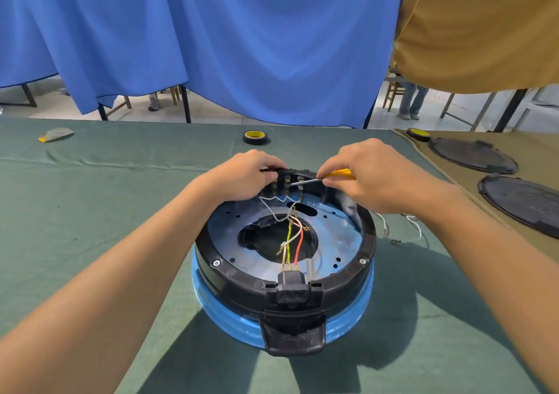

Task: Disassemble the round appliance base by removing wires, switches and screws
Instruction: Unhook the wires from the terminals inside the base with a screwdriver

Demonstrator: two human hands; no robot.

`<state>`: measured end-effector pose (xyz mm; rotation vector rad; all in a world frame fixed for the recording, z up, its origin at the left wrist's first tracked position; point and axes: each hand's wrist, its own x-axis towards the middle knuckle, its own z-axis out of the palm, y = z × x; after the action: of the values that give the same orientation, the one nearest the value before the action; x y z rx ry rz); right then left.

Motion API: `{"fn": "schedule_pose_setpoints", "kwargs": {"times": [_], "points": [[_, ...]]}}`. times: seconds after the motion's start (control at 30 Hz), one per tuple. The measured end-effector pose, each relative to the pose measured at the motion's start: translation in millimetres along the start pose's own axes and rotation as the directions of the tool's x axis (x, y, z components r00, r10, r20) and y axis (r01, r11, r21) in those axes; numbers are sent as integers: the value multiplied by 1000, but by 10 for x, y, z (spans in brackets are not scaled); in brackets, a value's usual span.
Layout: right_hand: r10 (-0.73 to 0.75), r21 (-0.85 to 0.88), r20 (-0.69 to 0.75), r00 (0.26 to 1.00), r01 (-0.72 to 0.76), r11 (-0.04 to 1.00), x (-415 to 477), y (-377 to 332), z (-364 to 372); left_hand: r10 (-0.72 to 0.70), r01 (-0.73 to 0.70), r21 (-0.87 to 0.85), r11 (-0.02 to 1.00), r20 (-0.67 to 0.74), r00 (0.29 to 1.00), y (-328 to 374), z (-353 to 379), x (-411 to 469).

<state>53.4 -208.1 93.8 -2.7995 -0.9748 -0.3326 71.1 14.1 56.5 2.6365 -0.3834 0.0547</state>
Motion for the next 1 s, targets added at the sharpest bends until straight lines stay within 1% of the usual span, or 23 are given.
{"fn": "schedule_pose_setpoints", "kwargs": {"times": [0.17, 0.3, 0.37, 0.5, 0.67, 0.8, 0.9, 1.0], "points": [[-5, -21, 26, 1000, 5, 1000, 49, -17, -28, 6, -6, 19, 1000, -5, 1000, 8, 2, -6], [-27, 7, 43, 999, 27, 1000, 66, 8, -67, -8, 8, 38, 999, -12, 1000, 13, -1, -6], [-25, -20, 64, 998, 26, 999, 69, 2, -41, -8, 9, 44, 999, -10, 1000, 17, -1, -6], [-25, -35, 24, 999, 26, 999, 83, -16, 56, -21, 21, 51, 998, -7, 1000, 23, 0, -4], [-15, -74, 39, 999, 18, 997, 106, -39, 47, -23, 23, 56, 998, -4, 1000, 23, -6, -7], [2, -127, 75, 997, 7, 992, 149, -55, -2, -28, 28, 62, 998, -3, 1000, 23, -6, -5], [11, -130, 107, 994, 3, 991, 171, -50, -25, -23, 23, 62, 998, -1, 1000, 28, -10, -9], [19, -113, 177, 984, 1, 994, 278, -32, -99, -15, 15, 57, 998, -3, 1000, 34, -5, -10]]}}
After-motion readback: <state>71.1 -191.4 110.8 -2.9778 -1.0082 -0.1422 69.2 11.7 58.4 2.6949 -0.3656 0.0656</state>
